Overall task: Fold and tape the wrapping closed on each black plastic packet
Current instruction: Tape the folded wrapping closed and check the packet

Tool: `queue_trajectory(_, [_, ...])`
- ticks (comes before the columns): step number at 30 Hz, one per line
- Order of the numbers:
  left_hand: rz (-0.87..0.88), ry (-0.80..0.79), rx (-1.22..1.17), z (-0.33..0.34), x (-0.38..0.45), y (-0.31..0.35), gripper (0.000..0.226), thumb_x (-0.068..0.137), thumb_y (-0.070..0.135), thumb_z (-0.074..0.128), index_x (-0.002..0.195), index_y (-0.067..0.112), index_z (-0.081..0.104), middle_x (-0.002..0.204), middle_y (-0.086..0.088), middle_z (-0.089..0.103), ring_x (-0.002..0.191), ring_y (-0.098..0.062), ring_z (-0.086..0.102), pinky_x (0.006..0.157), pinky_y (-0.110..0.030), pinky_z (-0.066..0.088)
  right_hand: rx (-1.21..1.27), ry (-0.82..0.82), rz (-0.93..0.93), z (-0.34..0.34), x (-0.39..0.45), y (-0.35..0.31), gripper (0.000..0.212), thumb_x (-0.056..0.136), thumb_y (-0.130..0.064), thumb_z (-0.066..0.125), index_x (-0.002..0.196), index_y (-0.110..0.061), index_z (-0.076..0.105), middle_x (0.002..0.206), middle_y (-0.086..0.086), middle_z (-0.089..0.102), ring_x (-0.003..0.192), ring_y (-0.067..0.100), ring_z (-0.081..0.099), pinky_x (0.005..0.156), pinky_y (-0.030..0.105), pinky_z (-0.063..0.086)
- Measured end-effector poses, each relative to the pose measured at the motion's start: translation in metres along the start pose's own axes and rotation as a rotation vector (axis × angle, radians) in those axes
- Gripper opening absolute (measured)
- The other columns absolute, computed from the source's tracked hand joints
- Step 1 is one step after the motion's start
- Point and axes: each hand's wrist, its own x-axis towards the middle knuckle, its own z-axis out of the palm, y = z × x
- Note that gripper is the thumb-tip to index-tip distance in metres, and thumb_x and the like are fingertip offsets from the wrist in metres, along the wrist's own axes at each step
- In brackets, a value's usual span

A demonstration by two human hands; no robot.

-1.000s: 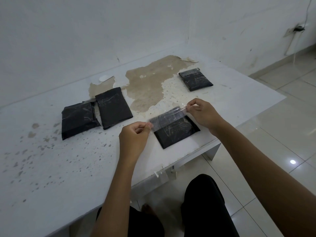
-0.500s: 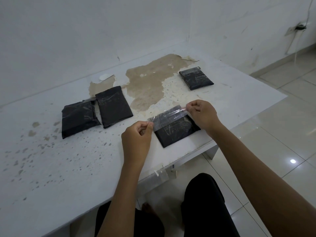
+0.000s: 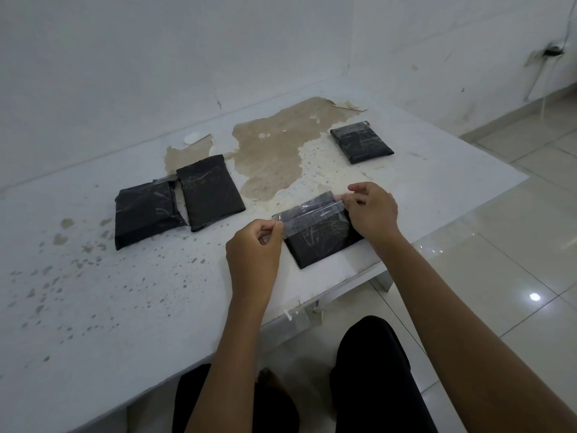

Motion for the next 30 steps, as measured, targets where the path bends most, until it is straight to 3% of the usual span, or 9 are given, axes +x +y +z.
queue_trajectory(14, [-0.009, 0.038, -0.014, 0.001, 0.0, 0.003, 0.016, 0.093, 0.029, 0.074, 0.099, 0.015, 0.081, 0.085, 0.009, 0.076, 0.073, 0.008, 0.065, 0.068, -0.004, 0.049, -0.201, 0.108, -0.092, 0.009, -0.008, 0.001, 0.02, 0.101, -0.028, 0.056, 0.119, -0.02, 0.061, 0.111, 0.003, 0.071, 0.116, 0.024, 0.059, 0.122, 0.045, 0.018])
queue_trajectory(20, [-0.028, 0.038, -0.034, 0.001, 0.001, 0.004, 0.015, 0.091, 0.026, 0.077, 0.098, 0.014, 0.082, 0.078, 0.016, 0.068, 0.069, 0.009, 0.063, 0.063, 0.0, 0.047, -0.248, 0.097, -0.099, 0.01, -0.009, 0.001, 0.019, 0.102, -0.028, 0.053, 0.12, -0.023, 0.06, 0.11, 0.004, 0.07, 0.119, 0.024, 0.057, 0.123, 0.046, 0.015])
queue_trajectory(28, [-0.022, 0.044, -0.024, 0.0, 0.0, 0.003, 0.016, 0.091, 0.026, 0.077, 0.101, 0.015, 0.082, 0.087, 0.007, 0.077, 0.072, 0.008, 0.064, 0.069, -0.007, 0.05, -0.264, 0.097, -0.098, 0.01, -0.009, 0.0, 0.02, 0.103, -0.029, 0.052, 0.118, -0.024, 0.063, 0.11, 0.002, 0.07, 0.118, 0.023, 0.056, 0.123, 0.045, 0.014])
queue_trajectory(30, [-0.029, 0.047, -0.025, 0.0, 0.0, 0.004, 0.015, 0.091, 0.026, 0.077, 0.101, 0.015, 0.082, 0.085, 0.01, 0.076, 0.07, 0.011, 0.063, 0.067, -0.003, 0.048, -0.257, 0.1, -0.1, 0.01, -0.01, -0.001, 0.02, 0.103, -0.029, 0.052, 0.118, -0.024, 0.064, 0.111, 0.001, 0.07, 0.119, 0.021, 0.055, 0.124, 0.043, 0.012])
